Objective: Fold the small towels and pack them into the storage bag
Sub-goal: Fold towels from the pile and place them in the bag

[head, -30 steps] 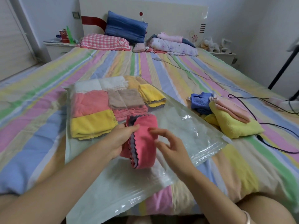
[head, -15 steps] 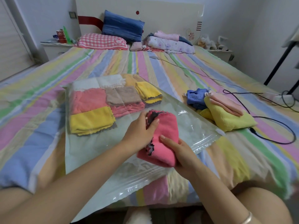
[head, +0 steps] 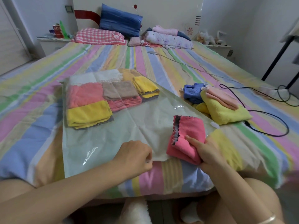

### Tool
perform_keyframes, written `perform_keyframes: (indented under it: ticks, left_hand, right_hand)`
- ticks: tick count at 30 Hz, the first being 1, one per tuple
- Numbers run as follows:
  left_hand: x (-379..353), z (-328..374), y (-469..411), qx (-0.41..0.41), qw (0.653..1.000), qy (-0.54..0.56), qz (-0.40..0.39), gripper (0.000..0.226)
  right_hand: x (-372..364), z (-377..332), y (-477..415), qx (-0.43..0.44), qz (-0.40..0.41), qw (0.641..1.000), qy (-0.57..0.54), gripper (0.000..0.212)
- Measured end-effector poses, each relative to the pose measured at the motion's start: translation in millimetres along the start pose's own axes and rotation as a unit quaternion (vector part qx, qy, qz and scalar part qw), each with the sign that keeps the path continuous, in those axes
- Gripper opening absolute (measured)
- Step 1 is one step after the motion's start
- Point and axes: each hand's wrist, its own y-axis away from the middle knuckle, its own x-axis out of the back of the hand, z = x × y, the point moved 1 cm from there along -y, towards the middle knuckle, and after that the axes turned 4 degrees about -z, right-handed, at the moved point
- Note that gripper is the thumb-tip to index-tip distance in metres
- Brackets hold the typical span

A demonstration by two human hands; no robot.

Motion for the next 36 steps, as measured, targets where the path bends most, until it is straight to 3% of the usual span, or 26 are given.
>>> perform_keyframes:
  ticks: [4, 7, 10, 15, 18, 22, 24, 29, 32, 36]
  left_hand:
    - [2, 1, -4, 0.02, 1.0, 0.007, 0.0, 0.016]
    - [6, -5, -9, 0.059, 0.995, 0.072, 0.017, 0.006]
    - [13, -14, -12, 0.093, 0.982, 0.162, -0.019, 0.019]
    - [41, -27, -4, 0.125, 0.883, 0.435, -0.129, 0.02]
    - [58, -30, -1, 0.128, 0.838, 0.525, -0.08, 0.017]
    - [82, -31, 1, 0.11, 0.824, 0.555, 0.025, 0.017]
    - [93, -32, 3, 0.086, 0.815, 0.57, 0.054, 0.018]
    - [105, -32, 6, 0.036, 0.826, 0.56, 0.052, 0.015]
    - [109, -36, 10, 0.008, 0.835, 0.547, 0.056, 0.017]
    - [117, -38, 17, -0.02, 0.804, 0.591, 0.062, 0.018]
  right_hand:
    - [6, -7, 8, 0.012, -0.004, 1.0, -0.009, 0.029]
    - [8, -15, 14, 0.017, -0.032, 0.999, -0.026, 0.027]
    - [11, -23, 22, 0.017, -0.065, 0.996, -0.051, 0.025]
    - [5, -34, 41, 0.013, -0.132, 0.989, -0.062, 0.045]
    - [-7, -37, 52, 0.003, -0.21, 0.978, -0.004, 0.053]
    - [-29, -28, 59, -0.082, -0.281, 0.936, 0.194, 0.048]
    - [-43, -18, 55, -0.091, -0.253, 0.935, 0.23, 0.04]
    - [-79, -8, 20, -0.078, -0.132, 0.988, 0.02, 0.03]
    - [-114, -7, 0, -0.038, -0.094, 0.995, 0.019, 0.024]
    - [-170, -6, -16, 0.015, -0.145, 0.988, 0.042, 0.006]
